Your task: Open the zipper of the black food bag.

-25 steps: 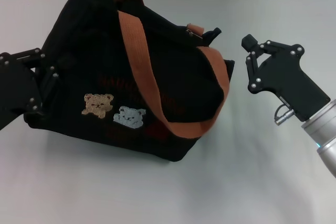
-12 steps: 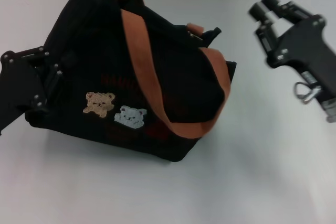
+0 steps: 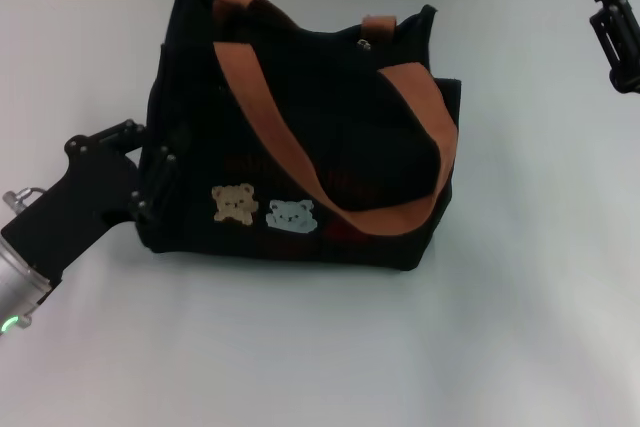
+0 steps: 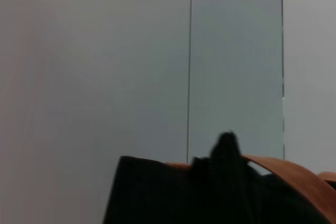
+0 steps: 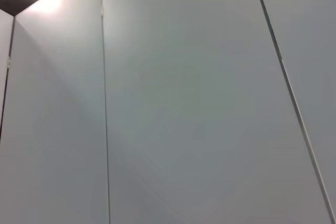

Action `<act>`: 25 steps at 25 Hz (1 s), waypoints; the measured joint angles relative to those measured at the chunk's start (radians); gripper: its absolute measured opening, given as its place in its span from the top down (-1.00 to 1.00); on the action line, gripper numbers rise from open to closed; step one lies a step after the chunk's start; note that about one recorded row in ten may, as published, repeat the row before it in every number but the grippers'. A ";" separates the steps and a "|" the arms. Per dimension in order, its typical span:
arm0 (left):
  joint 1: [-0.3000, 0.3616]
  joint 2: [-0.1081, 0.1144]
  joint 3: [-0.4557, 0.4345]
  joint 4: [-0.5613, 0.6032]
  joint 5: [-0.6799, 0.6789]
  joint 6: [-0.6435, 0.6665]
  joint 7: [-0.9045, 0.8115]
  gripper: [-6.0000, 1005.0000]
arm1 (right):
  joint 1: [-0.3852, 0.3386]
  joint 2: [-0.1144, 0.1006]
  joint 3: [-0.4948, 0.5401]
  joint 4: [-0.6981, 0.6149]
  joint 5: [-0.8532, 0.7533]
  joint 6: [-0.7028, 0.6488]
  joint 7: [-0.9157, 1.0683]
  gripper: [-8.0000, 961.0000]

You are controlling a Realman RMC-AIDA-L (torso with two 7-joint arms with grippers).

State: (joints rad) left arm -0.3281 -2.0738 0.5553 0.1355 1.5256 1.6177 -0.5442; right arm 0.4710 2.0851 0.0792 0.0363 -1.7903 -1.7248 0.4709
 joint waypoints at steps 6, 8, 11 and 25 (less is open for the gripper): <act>0.021 0.009 -0.054 0.048 -0.006 0.118 -0.044 0.58 | 0.001 -0.005 -0.014 -0.097 -0.011 -0.008 0.151 -0.02; 0.056 0.013 -0.070 0.118 -0.006 0.176 -0.075 0.48 | -0.001 -0.006 -0.037 -0.167 -0.031 -0.023 0.233 -0.21; 0.105 0.028 -0.061 0.239 0.011 0.257 -0.130 0.20 | -0.003 -0.013 -0.141 -0.314 -0.081 -0.066 0.360 -0.47; 0.143 0.113 0.254 0.537 0.173 0.392 -0.479 -0.54 | 0.034 -0.075 -0.710 -0.466 -0.222 -0.335 0.437 -0.68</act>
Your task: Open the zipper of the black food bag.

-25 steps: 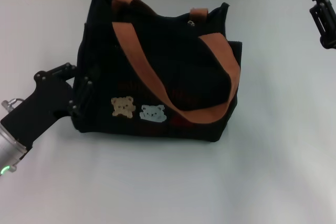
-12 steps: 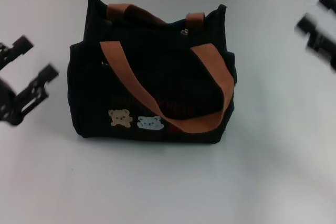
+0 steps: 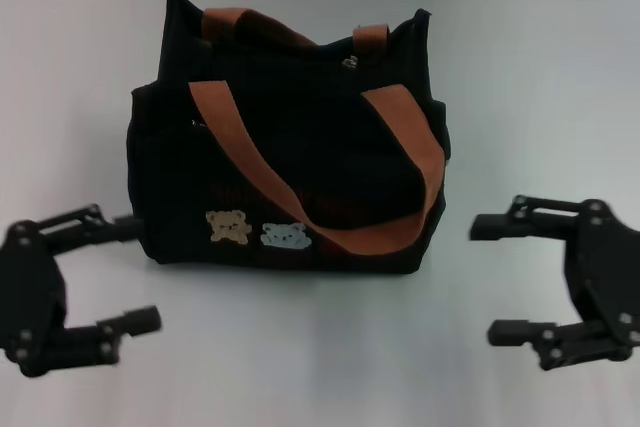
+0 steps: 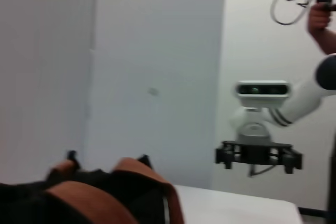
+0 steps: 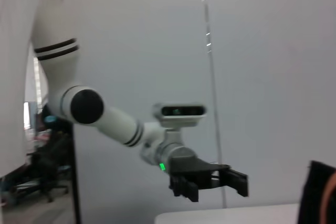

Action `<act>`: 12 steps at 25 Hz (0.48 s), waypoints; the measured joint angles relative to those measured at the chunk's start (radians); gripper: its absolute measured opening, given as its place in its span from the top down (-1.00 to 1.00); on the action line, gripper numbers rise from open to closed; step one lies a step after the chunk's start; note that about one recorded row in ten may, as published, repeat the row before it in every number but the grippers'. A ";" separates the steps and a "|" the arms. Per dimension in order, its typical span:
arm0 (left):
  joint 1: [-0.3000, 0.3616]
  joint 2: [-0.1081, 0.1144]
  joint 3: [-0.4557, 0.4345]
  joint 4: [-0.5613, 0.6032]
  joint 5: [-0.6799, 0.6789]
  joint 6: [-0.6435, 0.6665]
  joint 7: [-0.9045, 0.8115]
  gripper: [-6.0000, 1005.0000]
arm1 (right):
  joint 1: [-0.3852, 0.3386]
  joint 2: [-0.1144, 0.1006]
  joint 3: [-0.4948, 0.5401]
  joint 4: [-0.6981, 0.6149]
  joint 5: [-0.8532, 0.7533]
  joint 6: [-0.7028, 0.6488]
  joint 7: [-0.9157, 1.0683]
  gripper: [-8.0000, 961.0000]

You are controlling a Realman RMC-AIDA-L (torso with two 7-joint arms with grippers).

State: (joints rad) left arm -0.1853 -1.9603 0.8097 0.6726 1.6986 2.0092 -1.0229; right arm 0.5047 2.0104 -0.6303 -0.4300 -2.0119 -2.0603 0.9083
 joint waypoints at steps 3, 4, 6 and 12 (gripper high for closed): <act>-0.015 -0.005 0.026 0.014 0.010 0.000 -0.039 -0.58 | 0.022 0.017 -0.022 -0.004 -0.001 0.015 0.010 -0.68; -0.015 -0.005 0.026 0.014 0.010 0.000 -0.039 -0.58 | 0.022 0.017 -0.022 -0.004 -0.001 0.015 0.010 -0.68; -0.017 -0.008 0.027 0.014 0.012 0.000 -0.042 -0.58 | 0.026 0.022 -0.028 -0.004 -0.002 0.022 0.011 -0.68; -0.017 -0.017 0.027 0.015 0.013 0.000 -0.042 -0.58 | 0.036 0.027 -0.033 -0.005 -0.002 0.036 0.017 -0.68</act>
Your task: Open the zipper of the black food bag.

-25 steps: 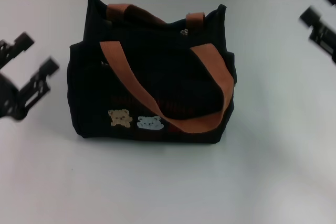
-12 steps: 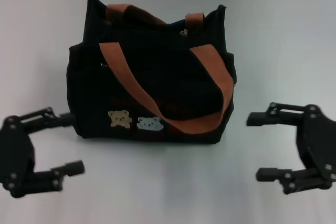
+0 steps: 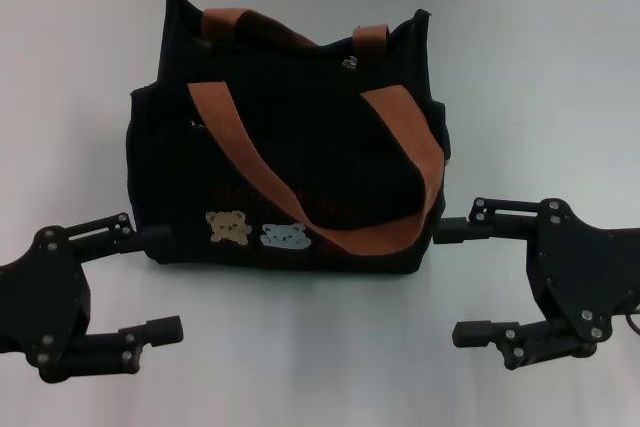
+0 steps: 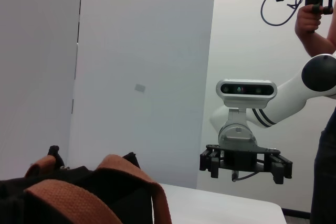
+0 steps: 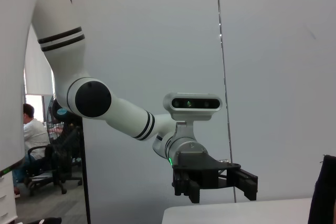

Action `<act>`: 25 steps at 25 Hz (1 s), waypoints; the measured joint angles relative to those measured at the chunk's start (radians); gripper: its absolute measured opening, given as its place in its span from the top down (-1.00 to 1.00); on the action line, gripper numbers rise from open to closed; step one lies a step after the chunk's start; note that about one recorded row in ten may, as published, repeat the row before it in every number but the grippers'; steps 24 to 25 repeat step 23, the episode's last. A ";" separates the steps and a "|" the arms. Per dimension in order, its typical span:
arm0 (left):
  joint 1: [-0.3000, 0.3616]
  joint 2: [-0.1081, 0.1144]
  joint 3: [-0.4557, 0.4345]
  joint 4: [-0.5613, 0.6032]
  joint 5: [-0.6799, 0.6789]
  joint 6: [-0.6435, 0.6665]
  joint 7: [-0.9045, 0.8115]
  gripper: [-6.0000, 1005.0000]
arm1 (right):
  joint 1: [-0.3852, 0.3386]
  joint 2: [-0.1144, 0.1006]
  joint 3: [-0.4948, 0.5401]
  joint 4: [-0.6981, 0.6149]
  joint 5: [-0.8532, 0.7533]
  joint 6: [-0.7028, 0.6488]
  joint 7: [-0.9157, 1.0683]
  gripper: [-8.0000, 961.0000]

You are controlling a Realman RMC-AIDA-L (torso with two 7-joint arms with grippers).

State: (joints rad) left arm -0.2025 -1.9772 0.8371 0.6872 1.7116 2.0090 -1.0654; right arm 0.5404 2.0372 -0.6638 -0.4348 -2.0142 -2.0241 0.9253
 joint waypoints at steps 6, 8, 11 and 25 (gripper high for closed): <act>0.000 -0.002 0.000 0.001 -0.001 0.000 0.000 -0.58 | -0.003 0.002 0.001 0.002 0.001 0.000 0.001 -0.68; 0.000 -0.002 -0.001 0.001 -0.003 0.001 0.001 -0.58 | -0.004 0.002 0.003 0.002 0.002 0.000 0.001 -0.68; 0.000 -0.003 -0.009 0.001 -0.004 0.001 0.007 -0.58 | -0.007 0.003 0.008 0.002 0.005 0.000 0.001 -0.68; -0.009 -0.021 -0.057 -0.005 -0.010 -0.003 0.014 -0.58 | -0.010 0.010 0.011 0.001 0.009 0.000 0.001 -0.68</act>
